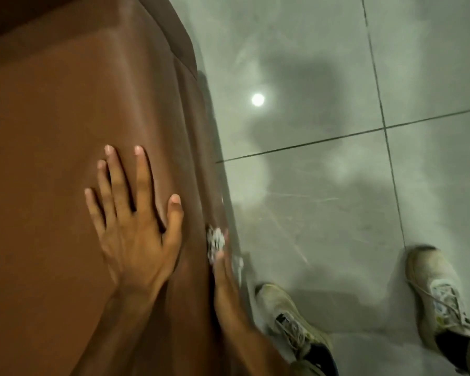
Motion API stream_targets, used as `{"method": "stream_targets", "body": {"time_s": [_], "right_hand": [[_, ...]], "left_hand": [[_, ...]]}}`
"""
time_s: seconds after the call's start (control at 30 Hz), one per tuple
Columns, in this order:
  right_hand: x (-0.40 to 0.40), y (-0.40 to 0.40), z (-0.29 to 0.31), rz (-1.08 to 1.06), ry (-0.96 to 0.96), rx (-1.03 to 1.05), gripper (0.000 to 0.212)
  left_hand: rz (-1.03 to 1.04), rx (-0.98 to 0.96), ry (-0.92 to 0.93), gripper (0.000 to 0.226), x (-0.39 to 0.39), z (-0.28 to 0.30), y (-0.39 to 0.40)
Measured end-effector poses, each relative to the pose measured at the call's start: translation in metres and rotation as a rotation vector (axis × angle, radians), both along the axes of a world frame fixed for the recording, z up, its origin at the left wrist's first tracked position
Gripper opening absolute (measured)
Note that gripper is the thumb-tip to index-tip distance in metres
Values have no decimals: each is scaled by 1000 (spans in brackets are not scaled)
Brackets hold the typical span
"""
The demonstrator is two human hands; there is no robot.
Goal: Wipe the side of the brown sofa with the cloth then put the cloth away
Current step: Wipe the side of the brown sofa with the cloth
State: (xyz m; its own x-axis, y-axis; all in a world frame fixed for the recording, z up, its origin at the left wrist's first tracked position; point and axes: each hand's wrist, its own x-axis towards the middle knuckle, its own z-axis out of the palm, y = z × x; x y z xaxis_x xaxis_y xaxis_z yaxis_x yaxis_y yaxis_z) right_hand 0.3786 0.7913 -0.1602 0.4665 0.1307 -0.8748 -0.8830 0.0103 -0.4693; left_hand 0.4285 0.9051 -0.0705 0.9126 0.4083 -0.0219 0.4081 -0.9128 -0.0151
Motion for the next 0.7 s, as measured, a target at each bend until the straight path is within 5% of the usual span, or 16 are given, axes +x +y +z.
{"method": "stream_targets", "body": {"time_s": [0.1,0.27,0.43,0.53,0.7], "right_hand": [[75,34,-39,232,-264,40,69],[38,10,-89,253,9,31,71],[-117,-61,-22,303,251,-56,67],[-147,-85,22,679,313,-186,69],[-140,-129,66,991,336,-66,56]], "left_hand": [[20,46,-48,75,3,-10,-1],[15,122,-99,73,3,-16,-4],[39,127,-57,73,5,-16,-4],[128,51,-33,72,2,-8,-6],[647,-85,-129,70,-96,48,-50]]}}
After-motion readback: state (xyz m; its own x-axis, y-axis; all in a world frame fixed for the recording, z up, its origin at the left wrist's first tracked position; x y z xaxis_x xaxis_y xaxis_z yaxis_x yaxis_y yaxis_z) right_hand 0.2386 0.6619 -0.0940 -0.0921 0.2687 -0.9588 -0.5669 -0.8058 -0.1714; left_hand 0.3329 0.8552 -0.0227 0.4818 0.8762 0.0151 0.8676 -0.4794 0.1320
